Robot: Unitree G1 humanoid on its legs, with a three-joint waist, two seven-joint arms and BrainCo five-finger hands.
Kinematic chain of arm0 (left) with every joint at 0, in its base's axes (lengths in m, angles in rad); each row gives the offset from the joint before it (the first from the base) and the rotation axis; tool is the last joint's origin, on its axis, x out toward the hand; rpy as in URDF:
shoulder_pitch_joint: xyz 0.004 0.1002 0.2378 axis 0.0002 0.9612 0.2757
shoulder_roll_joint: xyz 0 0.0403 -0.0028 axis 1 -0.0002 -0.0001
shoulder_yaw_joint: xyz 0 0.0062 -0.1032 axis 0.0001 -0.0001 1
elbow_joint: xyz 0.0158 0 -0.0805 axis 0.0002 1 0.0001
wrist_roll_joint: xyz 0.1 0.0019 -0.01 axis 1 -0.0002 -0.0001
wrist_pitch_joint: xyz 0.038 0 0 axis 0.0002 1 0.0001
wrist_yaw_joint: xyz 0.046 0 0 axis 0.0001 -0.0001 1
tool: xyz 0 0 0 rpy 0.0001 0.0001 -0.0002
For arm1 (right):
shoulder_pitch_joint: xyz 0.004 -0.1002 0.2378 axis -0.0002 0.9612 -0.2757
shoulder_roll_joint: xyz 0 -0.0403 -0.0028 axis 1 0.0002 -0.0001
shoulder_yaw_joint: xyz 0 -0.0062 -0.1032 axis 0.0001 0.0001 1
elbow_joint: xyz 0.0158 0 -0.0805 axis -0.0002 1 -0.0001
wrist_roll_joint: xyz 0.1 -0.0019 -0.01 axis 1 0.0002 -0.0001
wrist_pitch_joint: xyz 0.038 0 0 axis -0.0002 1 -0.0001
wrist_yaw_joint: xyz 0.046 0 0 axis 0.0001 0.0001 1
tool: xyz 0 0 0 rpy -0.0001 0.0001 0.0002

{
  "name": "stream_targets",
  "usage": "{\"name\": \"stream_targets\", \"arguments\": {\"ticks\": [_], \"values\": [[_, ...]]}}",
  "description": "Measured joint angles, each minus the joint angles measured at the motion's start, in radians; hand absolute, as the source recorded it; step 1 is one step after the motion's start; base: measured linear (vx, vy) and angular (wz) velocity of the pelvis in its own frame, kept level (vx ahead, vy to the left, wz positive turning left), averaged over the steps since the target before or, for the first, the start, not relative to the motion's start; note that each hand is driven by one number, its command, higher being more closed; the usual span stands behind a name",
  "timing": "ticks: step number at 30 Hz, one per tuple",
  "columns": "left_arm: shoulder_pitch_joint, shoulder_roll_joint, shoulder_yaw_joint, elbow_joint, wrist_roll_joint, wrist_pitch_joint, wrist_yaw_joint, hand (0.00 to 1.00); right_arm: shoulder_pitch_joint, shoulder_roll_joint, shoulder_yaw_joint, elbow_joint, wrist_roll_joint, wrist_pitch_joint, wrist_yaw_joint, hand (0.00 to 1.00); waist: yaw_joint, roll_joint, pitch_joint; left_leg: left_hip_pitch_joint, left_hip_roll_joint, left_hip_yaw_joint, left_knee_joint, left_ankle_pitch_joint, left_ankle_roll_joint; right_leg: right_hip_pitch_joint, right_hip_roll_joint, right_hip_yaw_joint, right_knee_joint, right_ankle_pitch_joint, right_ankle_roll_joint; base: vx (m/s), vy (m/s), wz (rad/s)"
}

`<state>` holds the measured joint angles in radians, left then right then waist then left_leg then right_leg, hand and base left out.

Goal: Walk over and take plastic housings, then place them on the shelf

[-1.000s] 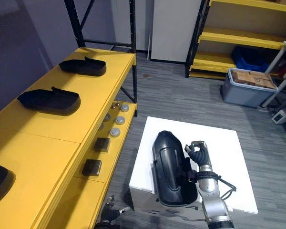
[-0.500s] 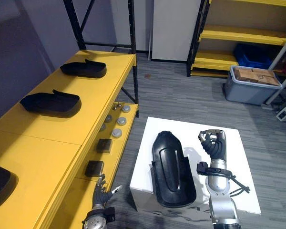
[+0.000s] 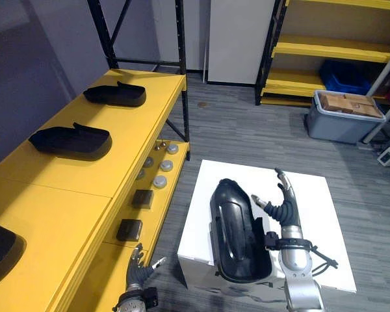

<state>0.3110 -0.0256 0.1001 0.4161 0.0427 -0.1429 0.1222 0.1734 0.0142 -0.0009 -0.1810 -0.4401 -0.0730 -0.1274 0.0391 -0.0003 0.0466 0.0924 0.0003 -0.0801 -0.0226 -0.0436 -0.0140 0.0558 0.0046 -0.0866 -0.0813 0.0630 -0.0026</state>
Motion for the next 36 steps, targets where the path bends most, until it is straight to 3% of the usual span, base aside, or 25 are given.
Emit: {"name": "stream_targets", "arguments": {"ticks": [11,17,18,25,36], "values": [[-0.001,0.025,-0.021,0.15,0.001,0.01,-0.01,0.0,0.063,0.002,0.002,0.202,-0.191,0.022,0.028,0.0,-0.001,0.004,-0.006,-0.001,0.01,0.0,-0.001,-0.003,-0.005,0.003,0.009,-0.003,-0.003,0.001,-0.001,0.0,0.0,0.0],[-0.003,0.035,-0.049,0.165,0.001,0.01,-0.019,0.0,0.051,0.002,-0.001,0.278,-0.218,0.041,0.013,0.0,-0.001,0.003,-0.007,-0.004,0.012,-0.002,-0.004,-0.002,-0.004,0.0,0.01,-0.007,-0.004,0.001,-0.001,0.0,0.0,0.0],[-0.004,0.035,-0.05,0.168,0.001,0.01,-0.02,0.0,0.048,0.003,-0.001,0.286,-0.226,0.044,0.009,1.0,-0.001,0.002,-0.008,-0.003,0.011,-0.004,-0.005,-0.002,-0.004,0.0,0.01,-0.008,-0.004,0.001,-0.001,0.0,0.0,0.0],[-0.01,0.037,-0.05,0.187,0.001,0.013,-0.022,0.0,-0.022,-0.003,-0.055,0.349,-0.259,0.051,-0.011,1.0,-0.013,-0.006,-0.014,-0.004,0.007,-0.01,-0.011,0.004,0.002,0.0,0.006,-0.016,-0.004,0.001,-0.001,0.0,0.0,0.03],[-0.032,0.043,-0.079,0.194,0.001,0.018,-0.026,0.0,-0.061,-0.011,-0.054,0.418,-0.21,0.051,0.001,1.0,-0.019,-0.034,-0.026,-0.001,0.007,-0.03,-0.036,0.019,0.003,-0.001,0.004,-0.039,-0.004,-0.001,0.001,0.01,-0.002,0.06]]}}
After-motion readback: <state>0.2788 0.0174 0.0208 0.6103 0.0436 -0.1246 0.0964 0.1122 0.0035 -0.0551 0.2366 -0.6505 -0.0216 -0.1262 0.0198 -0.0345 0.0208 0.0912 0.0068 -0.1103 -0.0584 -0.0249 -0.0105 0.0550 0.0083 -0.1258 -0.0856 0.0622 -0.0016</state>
